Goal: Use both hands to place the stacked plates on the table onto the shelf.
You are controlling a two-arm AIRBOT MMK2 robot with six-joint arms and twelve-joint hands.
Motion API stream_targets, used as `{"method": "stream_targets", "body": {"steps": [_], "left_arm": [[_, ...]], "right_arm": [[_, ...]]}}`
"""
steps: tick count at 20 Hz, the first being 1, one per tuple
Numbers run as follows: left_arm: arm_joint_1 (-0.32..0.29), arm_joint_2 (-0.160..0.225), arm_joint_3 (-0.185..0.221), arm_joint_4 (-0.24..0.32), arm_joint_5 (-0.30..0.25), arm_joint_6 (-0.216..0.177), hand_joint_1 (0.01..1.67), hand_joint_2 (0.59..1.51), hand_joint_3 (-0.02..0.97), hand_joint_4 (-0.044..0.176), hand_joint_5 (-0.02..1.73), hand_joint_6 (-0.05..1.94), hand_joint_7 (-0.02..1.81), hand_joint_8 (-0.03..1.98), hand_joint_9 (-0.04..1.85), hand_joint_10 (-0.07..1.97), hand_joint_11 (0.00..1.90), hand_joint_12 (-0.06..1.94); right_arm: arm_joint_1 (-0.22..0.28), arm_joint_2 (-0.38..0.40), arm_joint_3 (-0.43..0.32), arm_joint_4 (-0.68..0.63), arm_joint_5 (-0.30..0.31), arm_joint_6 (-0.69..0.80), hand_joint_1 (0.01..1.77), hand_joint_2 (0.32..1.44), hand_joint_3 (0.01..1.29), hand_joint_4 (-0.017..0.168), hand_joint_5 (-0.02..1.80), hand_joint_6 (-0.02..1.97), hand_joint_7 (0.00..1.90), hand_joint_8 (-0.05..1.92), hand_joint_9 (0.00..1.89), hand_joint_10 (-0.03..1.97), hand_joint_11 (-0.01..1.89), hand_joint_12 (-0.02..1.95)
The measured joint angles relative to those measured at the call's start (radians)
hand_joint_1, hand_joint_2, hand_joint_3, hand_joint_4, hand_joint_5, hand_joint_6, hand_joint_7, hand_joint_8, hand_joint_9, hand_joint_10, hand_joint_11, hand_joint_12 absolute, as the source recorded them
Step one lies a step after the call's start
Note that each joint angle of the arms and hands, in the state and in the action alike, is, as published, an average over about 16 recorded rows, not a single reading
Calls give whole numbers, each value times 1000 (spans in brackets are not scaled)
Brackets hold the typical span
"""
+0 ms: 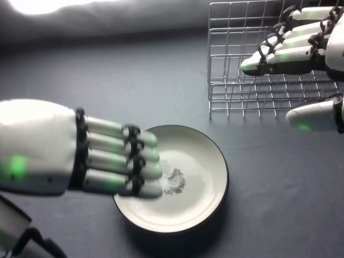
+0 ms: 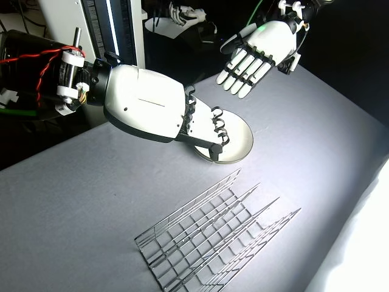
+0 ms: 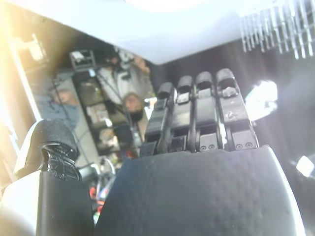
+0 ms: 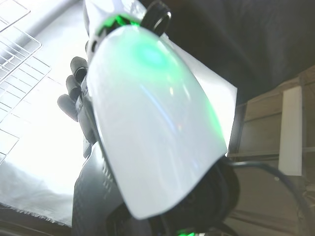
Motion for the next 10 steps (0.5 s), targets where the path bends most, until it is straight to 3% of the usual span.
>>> {"method": "stream_targets", "body": {"steps": [5,10], "left_arm": [[32,-38,20,46,30,5,20,1129,17,-1,76,-6,79,-5,56,4,41,33],[55,-87,63,83,68,15,19,1130,17,-1,80,-6,80,-5,56,5,38,40]], "right_arm": [[0,0,0,-1,1,-9,18,1323,16,2,264,17,337,9,300,82,21,968],[0,0,0,-3,3,-15,18,1323,16,2,270,16,349,10,312,73,21,990]]}}
